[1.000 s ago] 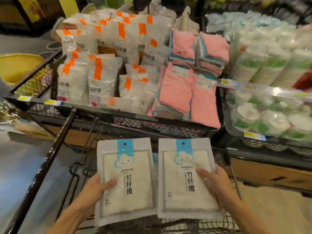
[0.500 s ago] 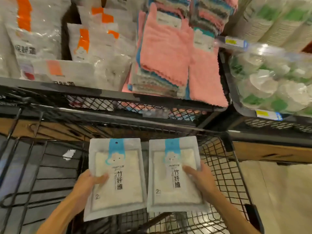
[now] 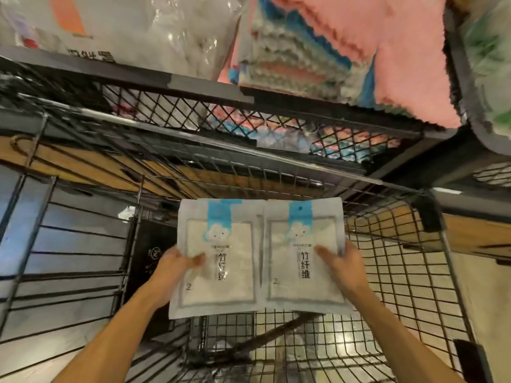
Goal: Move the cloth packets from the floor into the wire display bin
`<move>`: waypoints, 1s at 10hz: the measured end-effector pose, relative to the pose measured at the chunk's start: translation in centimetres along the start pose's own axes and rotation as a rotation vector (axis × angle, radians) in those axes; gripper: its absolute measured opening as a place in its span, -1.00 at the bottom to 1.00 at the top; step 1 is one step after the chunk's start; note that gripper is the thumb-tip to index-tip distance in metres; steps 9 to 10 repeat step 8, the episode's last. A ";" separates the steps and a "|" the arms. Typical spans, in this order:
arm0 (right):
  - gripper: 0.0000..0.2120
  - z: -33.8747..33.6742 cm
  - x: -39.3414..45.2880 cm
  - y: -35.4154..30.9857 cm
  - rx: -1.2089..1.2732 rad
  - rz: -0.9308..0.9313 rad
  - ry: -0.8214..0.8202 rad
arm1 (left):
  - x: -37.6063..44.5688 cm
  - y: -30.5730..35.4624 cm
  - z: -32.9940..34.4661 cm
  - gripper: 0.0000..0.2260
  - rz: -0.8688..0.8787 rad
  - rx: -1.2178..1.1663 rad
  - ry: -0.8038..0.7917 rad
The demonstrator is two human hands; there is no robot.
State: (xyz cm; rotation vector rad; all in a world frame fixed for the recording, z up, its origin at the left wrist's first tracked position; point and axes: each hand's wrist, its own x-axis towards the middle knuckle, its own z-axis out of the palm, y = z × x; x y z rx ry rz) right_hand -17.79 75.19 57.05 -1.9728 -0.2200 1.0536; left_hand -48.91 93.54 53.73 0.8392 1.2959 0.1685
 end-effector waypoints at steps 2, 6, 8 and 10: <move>-0.62 0.3 1.2 2.0 -0.241 -0.087 0.117 | 2.6 -2.1 1.9 -0.48 0.073 0.110 0.179; -0.55 1.7 3.0 5.2 -0.858 -0.251 0.269 | 1.6 -3.4 7.5 -0.38 0.309 0.850 0.545; -0.25 1.3 2.5 2.5 -1.439 -0.359 0.355 | 0.4 -1.6 8.3 -0.38 0.174 1.407 0.365; -0.25 1.3 2.5 2.5 -1.439 -0.359 0.355 | 0.4 -1.6 8.3 -0.38 0.174 1.407 0.365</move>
